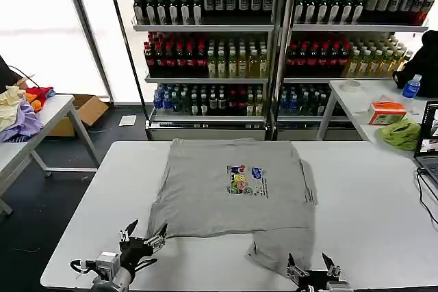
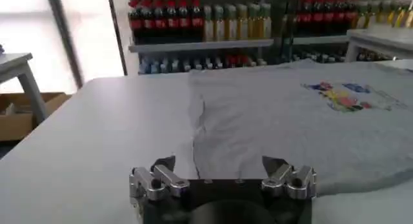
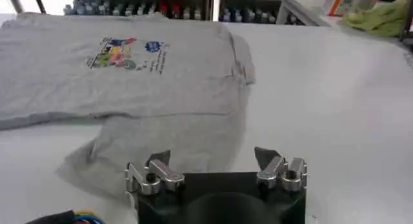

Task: Fold and organize the clothes.

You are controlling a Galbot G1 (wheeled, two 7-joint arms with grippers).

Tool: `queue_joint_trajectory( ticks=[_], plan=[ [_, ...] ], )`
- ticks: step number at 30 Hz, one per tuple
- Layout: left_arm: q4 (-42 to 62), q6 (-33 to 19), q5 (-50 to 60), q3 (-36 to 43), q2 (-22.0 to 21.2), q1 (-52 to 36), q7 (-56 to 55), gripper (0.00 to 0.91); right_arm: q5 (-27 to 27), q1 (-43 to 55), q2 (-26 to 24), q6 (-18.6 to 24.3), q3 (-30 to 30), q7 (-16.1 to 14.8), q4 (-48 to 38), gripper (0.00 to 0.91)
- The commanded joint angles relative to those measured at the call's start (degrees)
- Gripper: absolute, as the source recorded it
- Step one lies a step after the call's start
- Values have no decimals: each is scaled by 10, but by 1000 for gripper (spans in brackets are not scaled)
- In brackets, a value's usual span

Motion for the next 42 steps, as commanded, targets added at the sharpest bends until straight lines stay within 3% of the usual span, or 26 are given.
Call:
queue_joint_trajectory(
  ticks=[1,16,20,21,23,24,26,42],
  plan=[
    [11,14,-13,0,4,-1,-2,907,0,-5,0,-1,-3,3,-3,907],
    [24,19,-30,-1,11,-6,-1,907,-25,-6,16,6,-22,4,-21,907],
    [25,22,-31,0,11,-5,0,736,-31,-5,19,9,-27,3,-29,907],
    [26,22,-31,1,11,-4,1,625,-32,-5,19,10,-28,3,-30,907],
    [25,23,-31,2,11,-1,2,232,-32,-6,19,11,-30,3,-33,625],
    [26,23,-31,3,11,0,2,71,-32,-5,19,12,-31,3,-34,0],
    [26,27,-31,5,10,1,2,0,-32,-5,18,13,-31,1,-35,0],
    [26,30,-23,13,1,4,1,0,-40,1,16,40,-30,2,-59,0]
  ],
)
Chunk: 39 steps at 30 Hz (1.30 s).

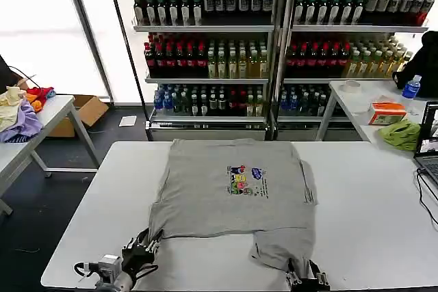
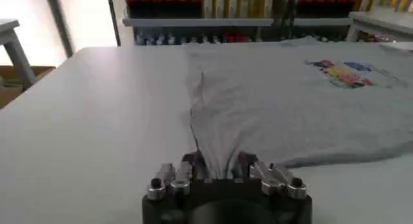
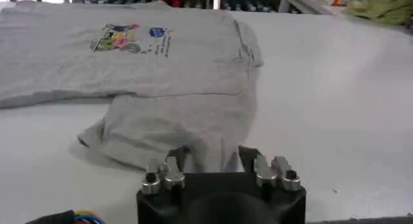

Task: Fold and organize the clothes.

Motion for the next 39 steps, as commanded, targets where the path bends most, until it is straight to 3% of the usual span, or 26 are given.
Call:
queue_joint_trajectory(
  ticks=[1,9,23,30,35,39],
  plan=[
    [4,4,2,5,-5,1,1,0,-1,0,1,7,-2,1,-9,0],
    [10,-12,6,17,-17,-5,2,0,1,10,7,14,8,-3,-7,0],
    [21,-53,1,14,-45,-54,6,0,-87,61,48,84,35,-47,1,0],
    [18,-74,-15,0,-44,-95,6,0,-126,118,69,108,51,-77,-9,0],
    [42,-99,-33,-5,-41,-139,1,0,-128,171,82,111,52,-67,-31,0],
    [60,-108,-31,4,-42,-169,2,0,-128,228,77,104,53,-83,-59,0]
  ],
)
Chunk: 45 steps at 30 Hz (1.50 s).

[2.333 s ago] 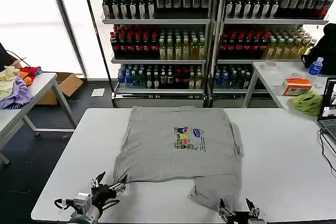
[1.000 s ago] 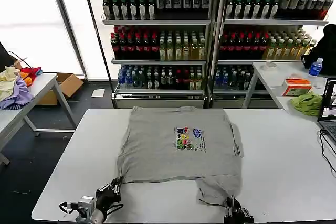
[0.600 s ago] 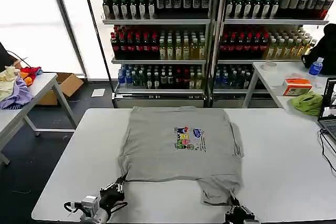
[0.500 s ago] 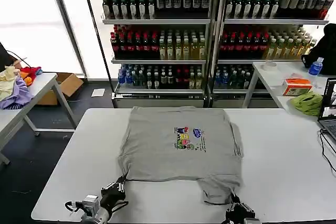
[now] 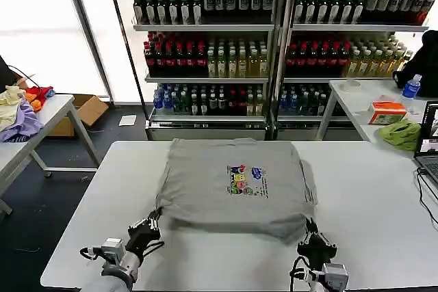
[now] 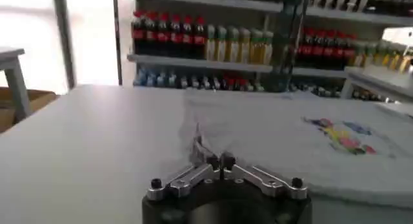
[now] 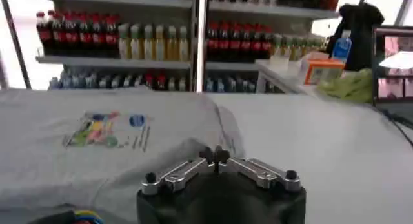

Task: Fold and organize the clothes.

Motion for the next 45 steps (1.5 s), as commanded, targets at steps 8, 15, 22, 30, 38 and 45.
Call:
queue_joint_trajectory(
  ticks=[8,15,22,30,38,45],
  plan=[
    [74,-39,-16,18,-4,-134,6,0,2,171,-7,-9,-1,-16,-77,0],
    [134,-45,-19,38,-6,-175,6,0,22,216,-12,-18,-9,-31,-142,0],
    [181,-56,-17,50,-10,-209,10,0,26,257,-4,-26,-17,-39,-185,0],
    [222,-57,-11,56,-11,-237,15,0,27,310,-7,-40,-33,-43,-237,0],
    [245,-38,2,63,-3,-244,15,0,27,309,-2,-57,-35,-47,-268,0],
    [256,-16,3,68,3,-254,12,907,28,317,9,-62,-34,-51,-294,907]
  ],
)
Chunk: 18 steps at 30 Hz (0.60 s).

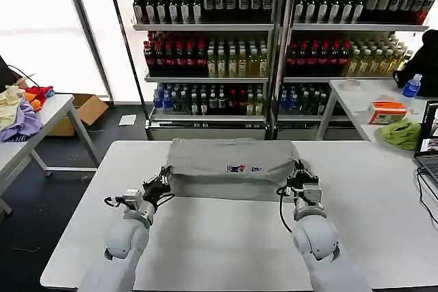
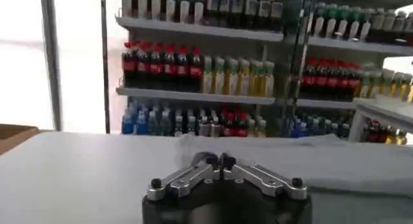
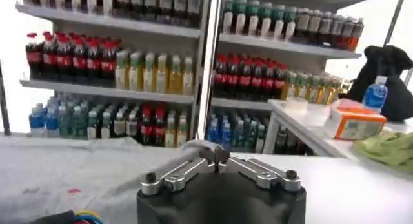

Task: Fold and organize the clothes.

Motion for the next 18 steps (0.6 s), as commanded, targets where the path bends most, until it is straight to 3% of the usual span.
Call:
queue_joint_trajectory(
  ticks=[1,7,10,12,18],
  plan=[
    [30,24,4,5,5,-19,-4,907,3,16,4,-8,-1,1,-33,907],
    [21,29,-1,6,6,-21,-14,907,54,36,26,-17,0,38,-38,907],
    [20,35,-3,6,4,-25,-18,907,105,62,52,-22,-2,99,-59,907],
    [17,37,-3,5,3,-24,-21,907,124,71,64,-26,-2,118,-64,907],
    [-3,46,-2,5,6,-10,-27,907,143,73,63,-18,-3,130,-58,907]
  ],
)
